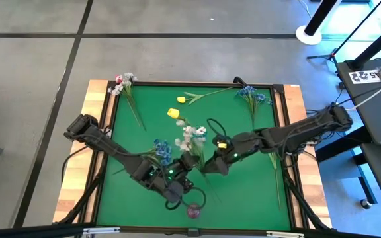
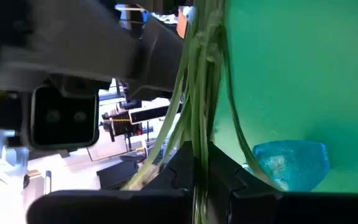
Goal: Sort flowers into vase by color
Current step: Put the bottom white flowers into the blue vase
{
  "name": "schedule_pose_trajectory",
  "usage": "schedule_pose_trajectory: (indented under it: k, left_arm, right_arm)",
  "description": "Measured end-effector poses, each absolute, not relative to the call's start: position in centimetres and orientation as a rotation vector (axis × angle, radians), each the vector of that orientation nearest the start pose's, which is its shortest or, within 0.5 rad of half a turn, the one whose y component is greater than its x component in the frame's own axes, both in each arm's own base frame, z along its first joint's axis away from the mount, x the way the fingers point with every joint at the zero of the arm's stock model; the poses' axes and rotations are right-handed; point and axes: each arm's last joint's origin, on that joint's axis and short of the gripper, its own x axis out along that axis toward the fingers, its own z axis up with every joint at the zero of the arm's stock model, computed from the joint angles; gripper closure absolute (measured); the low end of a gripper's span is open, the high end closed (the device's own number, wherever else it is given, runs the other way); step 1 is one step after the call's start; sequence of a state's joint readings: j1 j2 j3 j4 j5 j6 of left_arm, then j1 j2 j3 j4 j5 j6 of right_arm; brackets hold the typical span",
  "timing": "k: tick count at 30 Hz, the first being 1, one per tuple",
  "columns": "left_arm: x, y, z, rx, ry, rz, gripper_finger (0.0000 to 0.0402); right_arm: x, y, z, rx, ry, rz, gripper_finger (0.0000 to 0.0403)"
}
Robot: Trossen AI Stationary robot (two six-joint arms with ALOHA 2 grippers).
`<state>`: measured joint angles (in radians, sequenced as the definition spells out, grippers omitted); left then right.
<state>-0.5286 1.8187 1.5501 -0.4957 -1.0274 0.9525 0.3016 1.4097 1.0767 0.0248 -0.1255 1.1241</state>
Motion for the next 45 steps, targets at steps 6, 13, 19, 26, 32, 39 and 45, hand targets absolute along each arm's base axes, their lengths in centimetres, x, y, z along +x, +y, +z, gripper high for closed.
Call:
schedule_pose_trajectory:
  k: [6,13,19,26,32,39,45]
  left_arm:
    - [35.3,-18.6,29.7,1.463,0.741,0.174,0.0376]
    - [35.1,-19.6,30.1,1.407,0.675,0.197,0.0319]
    - [34.6,-20.1,30.3,1.227,0.633,0.343,0.0272]
    - [33.1,-21.2,31.1,0.927,0.504,0.614,0.0233]
    - [31.5,-22.1,30.0,0.381,0.407,0.558,0.0227]
    - [30.5,-20.4,25.6,-0.286,0.883,0.412,0.0233]
    - [26.8,-19.7,26.0,-0.413,0.931,0.522,0.0234]
  right_arm:
    - [31.6,10.2,29.9,1.121,0.534,0.174,0.0217]
    - [32.0,10.3,29.4,1.108,0.520,0.148,0.0335]
    - [30.8,9.7,30.9,1.030,0.471,0.144,0.0379]
    - [26.3,7.2,34.7,0.862,0.302,-0.066,0.0394]
    - [23.3,3.2,38.7,0.502,-0.011,-0.370,0.0392]
    - [25.9,-0.6,38.0,0.141,-0.120,-0.485,0.0392]
    - [28.8,-2.4,31.0,0.137,-0.083,-0.431,0.0396]
